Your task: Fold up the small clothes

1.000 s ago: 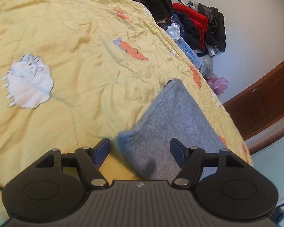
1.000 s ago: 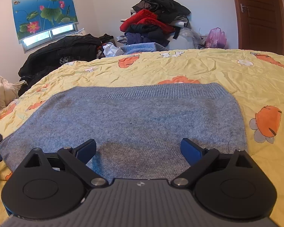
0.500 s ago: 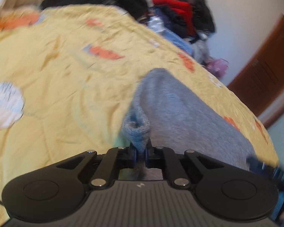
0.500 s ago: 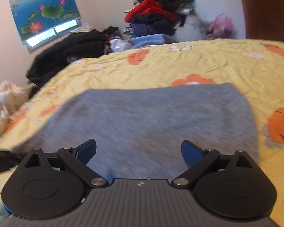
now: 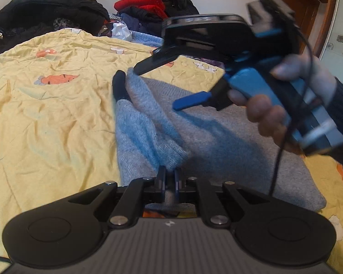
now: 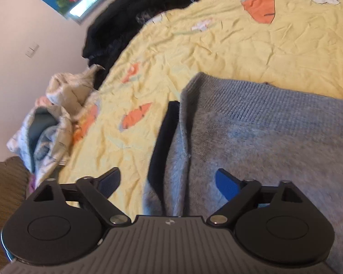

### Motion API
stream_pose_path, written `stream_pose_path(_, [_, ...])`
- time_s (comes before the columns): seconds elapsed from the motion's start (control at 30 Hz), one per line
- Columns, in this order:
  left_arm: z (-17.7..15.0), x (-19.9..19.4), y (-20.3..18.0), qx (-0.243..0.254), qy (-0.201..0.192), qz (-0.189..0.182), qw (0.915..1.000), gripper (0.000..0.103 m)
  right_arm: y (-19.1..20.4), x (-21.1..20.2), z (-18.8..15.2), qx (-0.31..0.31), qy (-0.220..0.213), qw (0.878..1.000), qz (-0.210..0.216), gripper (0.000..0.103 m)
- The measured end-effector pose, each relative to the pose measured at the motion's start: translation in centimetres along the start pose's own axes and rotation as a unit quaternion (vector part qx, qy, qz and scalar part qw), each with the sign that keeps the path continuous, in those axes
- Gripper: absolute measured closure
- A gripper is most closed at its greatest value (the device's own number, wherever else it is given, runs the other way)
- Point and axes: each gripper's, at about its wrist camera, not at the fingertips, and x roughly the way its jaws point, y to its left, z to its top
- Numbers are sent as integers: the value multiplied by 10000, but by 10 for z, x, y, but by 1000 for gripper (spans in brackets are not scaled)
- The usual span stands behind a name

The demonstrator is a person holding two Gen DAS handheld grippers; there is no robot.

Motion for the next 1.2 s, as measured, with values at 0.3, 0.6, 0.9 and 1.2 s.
stream_pose_path(0.3, [-4,-5,2,671,-278,602,9955,92,17,32,6,-245,444,9987,72,16])
stream_pose_path(0.6, [3,3,13,507,-380,961,9934,27,5,29,2,-21,383,9988,302,16])
stream_pose_path(0.9, [32,20,33,-150,-544,1195,9912,97,8,30,16,-8,348,9987,382,15])
stream_pose_path(1.2, [28,-8,6,535,-961,799,9907,97,23,54,41,-135,570,9979,271,15])
